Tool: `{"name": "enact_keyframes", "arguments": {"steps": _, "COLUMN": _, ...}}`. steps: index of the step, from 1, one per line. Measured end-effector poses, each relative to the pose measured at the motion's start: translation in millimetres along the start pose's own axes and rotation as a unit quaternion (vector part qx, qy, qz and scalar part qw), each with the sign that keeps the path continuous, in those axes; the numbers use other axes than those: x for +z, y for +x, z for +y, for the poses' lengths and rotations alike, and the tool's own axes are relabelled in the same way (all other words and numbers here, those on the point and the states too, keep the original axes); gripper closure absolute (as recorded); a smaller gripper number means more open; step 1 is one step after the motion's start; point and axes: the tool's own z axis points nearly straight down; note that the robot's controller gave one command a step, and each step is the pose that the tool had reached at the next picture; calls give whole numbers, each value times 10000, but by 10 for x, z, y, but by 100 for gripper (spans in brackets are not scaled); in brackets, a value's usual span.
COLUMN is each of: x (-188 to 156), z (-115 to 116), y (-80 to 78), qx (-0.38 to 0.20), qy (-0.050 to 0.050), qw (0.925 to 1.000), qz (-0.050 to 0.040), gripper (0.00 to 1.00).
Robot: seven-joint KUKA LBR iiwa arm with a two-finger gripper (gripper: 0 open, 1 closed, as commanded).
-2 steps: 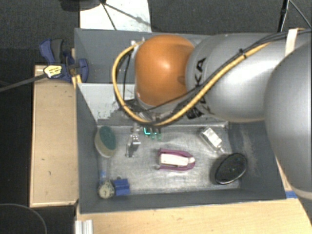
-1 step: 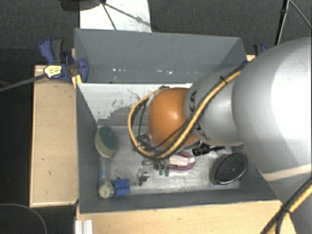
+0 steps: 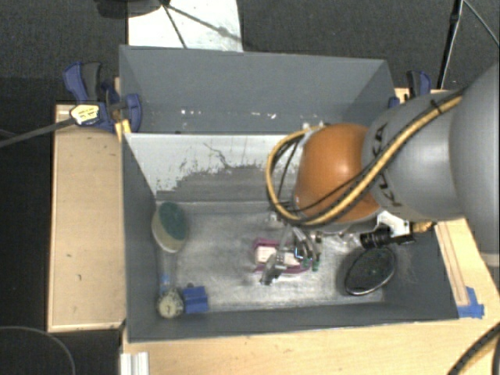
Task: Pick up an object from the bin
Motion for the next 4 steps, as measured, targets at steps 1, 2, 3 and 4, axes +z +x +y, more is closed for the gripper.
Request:
{"name": "enact_keyframes", "arguments": {"steps": 1, "x": 422, "z": -57, "y": -57, "qx": 831, "qy": -9, "qw": 9965, "qz": 17, "gripper": 0}}
{"name": "enact_keyframes", "arguments": {"steps": 2, "x": 397, "z": -52, "y": -89, "qx": 857, "qy": -28, "qw": 9963, "qz": -36, "gripper": 100}}
{"name": "enact_keyframes", "arguments": {"steps": 3, "x": -927, "z": 197, "y": -185, "qx": 830, "qy": -24, "qw": 9966, "qz": -8, "gripper": 100}}
{"name": "enact_keyframes", "arguments": {"steps": 4, "x": -654, "z": 123, "y": -40, "qx": -475, "qy": -1, "qw": 9989, "qz": 41, "gripper": 100}}
